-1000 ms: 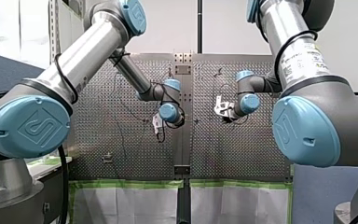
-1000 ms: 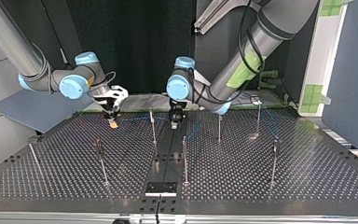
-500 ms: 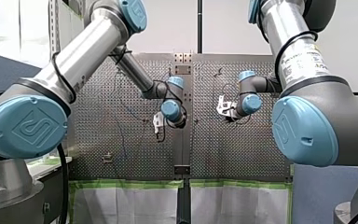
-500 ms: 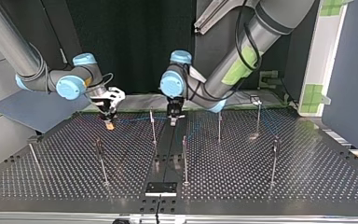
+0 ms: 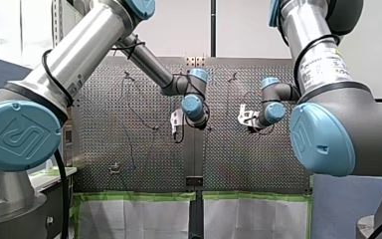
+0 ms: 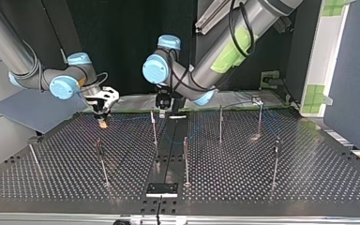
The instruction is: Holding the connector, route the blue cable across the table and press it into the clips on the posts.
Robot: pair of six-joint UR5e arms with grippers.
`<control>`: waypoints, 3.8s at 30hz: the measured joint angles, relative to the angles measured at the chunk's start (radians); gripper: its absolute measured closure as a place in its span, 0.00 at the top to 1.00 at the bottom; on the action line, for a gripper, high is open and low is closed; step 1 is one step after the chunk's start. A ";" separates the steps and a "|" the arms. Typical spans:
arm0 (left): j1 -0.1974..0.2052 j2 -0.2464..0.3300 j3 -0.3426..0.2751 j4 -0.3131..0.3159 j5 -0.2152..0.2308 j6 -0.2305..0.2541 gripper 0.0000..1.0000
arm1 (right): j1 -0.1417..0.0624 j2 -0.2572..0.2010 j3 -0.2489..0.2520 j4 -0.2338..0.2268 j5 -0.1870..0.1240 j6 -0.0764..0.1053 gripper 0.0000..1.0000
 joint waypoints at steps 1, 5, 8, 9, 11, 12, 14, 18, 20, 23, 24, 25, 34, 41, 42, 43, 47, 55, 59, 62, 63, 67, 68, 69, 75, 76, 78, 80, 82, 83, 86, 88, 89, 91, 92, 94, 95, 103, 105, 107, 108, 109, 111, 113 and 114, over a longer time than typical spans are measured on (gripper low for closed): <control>-0.002 0.000 0.000 -0.003 -0.001 0.001 1.00 | -0.004 0.000 0.001 0.000 0.000 0.000 0.00; -0.025 0.002 0.001 -0.023 -0.021 0.014 1.00 | -0.016 0.000 0.001 -0.002 0.000 -0.003 0.00; -0.049 -0.003 0.011 -0.018 -0.044 0.016 1.00 | -0.022 0.000 0.001 -0.003 -0.001 -0.005 0.00; -0.056 -0.007 0.017 -0.013 -0.051 0.015 1.00 | -0.023 0.000 0.002 -0.003 -0.003 -0.005 0.00; -0.074 -0.019 0.032 -0.007 -0.065 0.013 1.00 | -0.027 0.000 0.002 -0.004 -0.011 -0.004 0.00; -0.083 -0.026 0.040 -0.009 -0.070 0.012 1.00 | -0.029 0.000 0.002 -0.004 -0.015 -0.004 0.00; -0.103 -0.044 0.060 -0.020 -0.077 0.009 1.00 | -0.033 0.000 0.002 -0.004 -0.026 -0.004 0.00; -0.140 -0.080 0.096 -0.051 -0.089 -0.005 1.00 | -0.039 0.000 0.002 -0.005 -0.037 -0.002 0.00; -0.160 -0.100 0.116 -0.062 -0.091 -0.016 1.00 | -0.042 0.000 0.002 -0.005 -0.039 -0.002 0.00; -0.174 -0.127 0.145 -0.068 -0.092 -0.027 1.00 | -0.044 0.000 0.002 -0.006 -0.040 -0.001 0.00; -0.174 -0.134 0.153 -0.069 -0.092 -0.029 1.00 | -0.045 0.000 0.002 -0.006 -0.040 -0.001 0.00; -0.173 -0.141 0.161 -0.072 -0.092 -0.031 1.00 | -0.045 0.000 0.002 -0.006 -0.040 -0.001 0.00; -0.168 -0.209 0.231 -0.129 -0.125 -0.034 1.00 | -0.049 0.000 0.002 -0.009 -0.049 0.006 0.00; -0.169 -0.262 0.283 -0.149 -0.145 -0.039 1.00 | -0.051 0.000 0.002 -0.015 -0.053 0.010 0.00; -0.169 -0.269 0.291 -0.146 -0.148 -0.040 1.00 | -0.051 0.000 0.002 -0.016 -0.054 0.012 0.00; -0.170 -0.276 0.299 -0.142 -0.151 -0.040 1.00 | -0.052 0.000 0.002 -0.018 -0.054 0.013 0.00; -0.175 -0.293 0.333 -0.115 -0.167 -0.045 1.00 | -0.052 0.000 0.002 -0.020 -0.055 0.015 0.00; -0.175 -0.298 0.400 -0.075 -0.218 -0.050 1.00 | -0.053 0.000 0.002 -0.021 -0.055 0.018 0.00; -0.169 -0.298 0.435 -0.049 -0.228 -0.052 1.00 | -0.053 0.000 0.002 -0.021 -0.055 0.019 0.00; -0.165 -0.301 0.463 -0.034 -0.228 -0.053 1.00 | -0.054 0.000 0.002 -0.021 -0.055 0.019 0.00; -0.163 -0.304 0.471 -0.032 -0.227 -0.053 1.00 | -0.054 0.000 0.002 -0.021 -0.055 0.019 0.00; -0.158 -0.329 0.507 -0.047 -0.216 -0.054 1.00 | -0.054 0.000 0.002 -0.021 -0.063 0.022 0.00; -0.158 -0.339 0.518 -0.055 -0.213 -0.056 1.00 | -0.054 0.000 0.002 -0.021 -0.064 0.022 0.00; -0.158 -0.347 0.526 -0.063 -0.212 -0.057 1.00 | -0.055 0.000 0.002 -0.021 -0.066 0.023 0.00; -0.150 -0.404 0.583 -0.116 -0.210 -0.079 1.00 | -0.058 0.000 0.002 -0.021 -0.069 0.025 0.00; -0.149 -0.412 0.592 -0.121 -0.211 -0.081 1.00 | -0.058 0.000 0.002 -0.021 -0.069 0.025 0.00; -0.146 -0.432 0.611 -0.127 -0.216 -0.084 1.00 | -0.058 0.000 0.002 -0.022 -0.069 0.025 0.00; -0.144 -0.450 0.630 -0.129 -0.224 -0.087 1.00 | -0.058 0.000 0.002 -0.022 -0.069 0.025 0.00; -0.142 -0.463 0.645 -0.129 -0.230 -0.092 1.00 | -0.058 0.000 0.002 -0.023 -0.069 0.025 0.00; -0.141 -0.469 0.656 -0.128 -0.234 -0.096 1.00 | -0.058 0.000 0.001 -0.023 -0.069 0.025 0.00; -0.143 -0.476 0.679 -0.125 -0.244 -0.102 1.00 | -0.058 0.000 0.002 -0.024 -0.070 0.025 0.00; -0.143 -0.477 0.683 -0.124 -0.254 -0.104 1.00 | -0.058 0.000 0.002 -0.025 -0.071 0.026 0.00; -0.144 -0.478 0.683 -0.124 -0.260 -0.105 1.00 | -0.058 0.000 0.001 -0.025 -0.071 0.026 0.00; -0.145 -0.478 0.681 -0.124 -0.271 -0.106 1.00 | -0.059 0.000 0.001 -0.026 -0.072 0.026 0.00; -0.146 -0.478 0.680 -0.123 -0.279 -0.106 0.88 | -0.059 0.000 0.001 -0.026 -0.072 0.026 0.00; -0.146 -0.478 0.677 -0.123 -0.292 -0.105 0.68 | -0.061 0.000 0.001 -0.026 -0.072 0.027 0.00; -0.147 -0.478 0.674 -0.123 -0.299 -0.104 0.57 | -0.061 0.000 0.000 -0.026 -0.072 0.028 0.00; -0.148 -0.478 0.670 -0.124 -0.322 -0.104 0.00 | -0.066 0.000 -0.003 -0.026 -0.077 0.033 0.00; -0.149 -0.478 0.676 -0.126 -0.323 -0.106 0.00 | -0.067 0.000 -0.003 -0.026 -0.078 0.034 0.00; -0.150 -0.478 0.682 -0.127 -0.323 -0.106 0.00 | -0.067 0.000 -0.003 -0.026 -0.078 0.034 0.00; -0.150 -0.478 0.685 -0.128 -0.323 -0.107 0.00 | -0.067 0.000 -0.003 -0.026 -0.078 0.034 0.00; -0.151 -0.478 0.688 -0.130 -0.323 -0.107 0.00 | -0.067 0.000 -0.003 -0.026 -0.078 0.034 0.00; -0.152 -0.478 0.693 -0.136 -0.323 -0.108 0.00 | -0.067 0.000 -0.003 -0.026 -0.078 0.034 0.00; -0.153 -0.477 0.696 -0.142 -0.323 -0.111 0.00 | -0.067 0.000 -0.004 -0.026 -0.078 0.034 0.00; -0.154 -0.477 0.697 -0.145 -0.323 -0.113 0.00 | -0.067 0.000 -0.004 -0.025 -0.078 0.034 0.00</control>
